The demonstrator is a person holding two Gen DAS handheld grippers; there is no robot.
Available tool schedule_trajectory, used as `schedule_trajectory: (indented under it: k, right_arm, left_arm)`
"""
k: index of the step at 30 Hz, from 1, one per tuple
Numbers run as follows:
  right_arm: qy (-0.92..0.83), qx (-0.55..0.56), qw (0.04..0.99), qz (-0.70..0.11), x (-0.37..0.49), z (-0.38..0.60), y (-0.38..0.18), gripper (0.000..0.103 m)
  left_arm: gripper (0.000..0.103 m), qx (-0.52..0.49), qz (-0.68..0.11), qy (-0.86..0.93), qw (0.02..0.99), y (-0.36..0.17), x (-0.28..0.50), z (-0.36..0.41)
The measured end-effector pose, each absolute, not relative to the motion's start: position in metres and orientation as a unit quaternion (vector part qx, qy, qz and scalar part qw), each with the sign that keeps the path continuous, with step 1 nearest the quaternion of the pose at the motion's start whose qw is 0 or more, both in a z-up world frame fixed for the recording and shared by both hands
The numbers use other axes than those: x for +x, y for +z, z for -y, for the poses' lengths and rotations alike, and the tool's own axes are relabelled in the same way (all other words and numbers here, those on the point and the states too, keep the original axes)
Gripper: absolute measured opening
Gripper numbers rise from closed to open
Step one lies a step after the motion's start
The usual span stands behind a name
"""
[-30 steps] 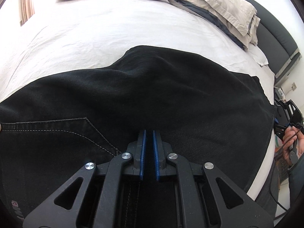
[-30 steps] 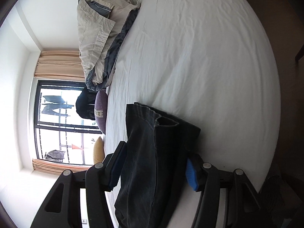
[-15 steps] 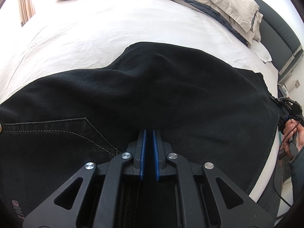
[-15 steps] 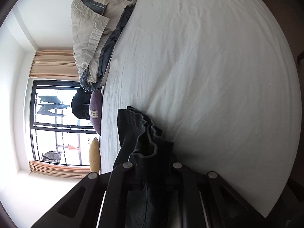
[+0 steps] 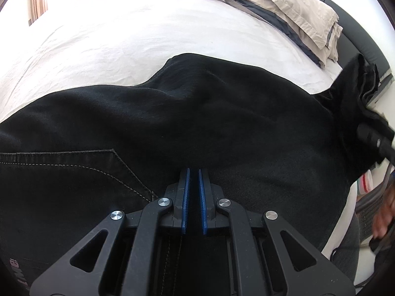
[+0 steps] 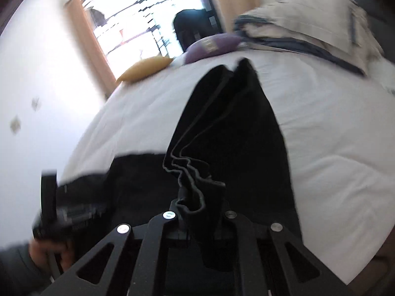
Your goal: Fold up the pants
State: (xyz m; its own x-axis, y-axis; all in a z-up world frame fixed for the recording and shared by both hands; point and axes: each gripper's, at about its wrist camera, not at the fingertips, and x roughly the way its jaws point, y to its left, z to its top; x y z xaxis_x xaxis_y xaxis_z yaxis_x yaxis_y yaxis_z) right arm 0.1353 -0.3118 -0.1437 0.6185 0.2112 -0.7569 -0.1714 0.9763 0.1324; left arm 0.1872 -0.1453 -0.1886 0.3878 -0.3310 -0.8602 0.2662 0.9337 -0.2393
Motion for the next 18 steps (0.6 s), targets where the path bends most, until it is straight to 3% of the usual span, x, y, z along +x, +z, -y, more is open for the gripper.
schedule_trajectory:
  k: [3,7,9,10,11,12,13,18]
  right_arm:
    - [0.107,0.012,0.88,-0.463,0.131,0.276,-0.177,0.01]
    - [0.088,0.01,0.886,-0.456,0.126,0.273,-0.18,0.01]
    - [0.081,0.003,0.893,-0.444,0.124,0.276,-0.174,0.01]
    - [0.077,0.0,0.895,-0.439,0.123,0.275,-0.17,0.01]
    - [0.075,-0.003,0.897,-0.435,0.125,0.272,-0.166,0.01]
    - [0.074,-0.01,0.9,-0.43,0.122,0.268,-0.164,0.01]
    - [0.073,-0.019,0.903,-0.423,0.12,0.26,-0.161,0.01]
    - [0.067,-0.046,0.917,-0.391,0.106,0.241,-0.144,0.01]
  left_arm:
    - [0.008,-0.042,-0.525,-0.179,0.831,-0.188,0.188,0.14]
    - [0.008,-0.088,-0.538,-0.173,0.82,-0.179,0.19,0.13]
    - [0.021,-0.14,-0.543,-0.181,0.808,-0.172,0.189,0.125]
    - [0.045,-0.171,-0.543,-0.192,0.8,-0.169,0.188,0.123]
    - [0.081,-0.199,-0.54,-0.203,0.792,-0.166,0.186,0.123]
    - [0.09,-0.224,-0.534,-0.215,0.787,-0.162,0.185,0.123]
    - [0.096,-0.242,-0.532,-0.225,0.779,-0.159,0.185,0.124]
    - [0.096,-0.322,-0.56,-0.25,0.721,-0.168,0.193,0.122]
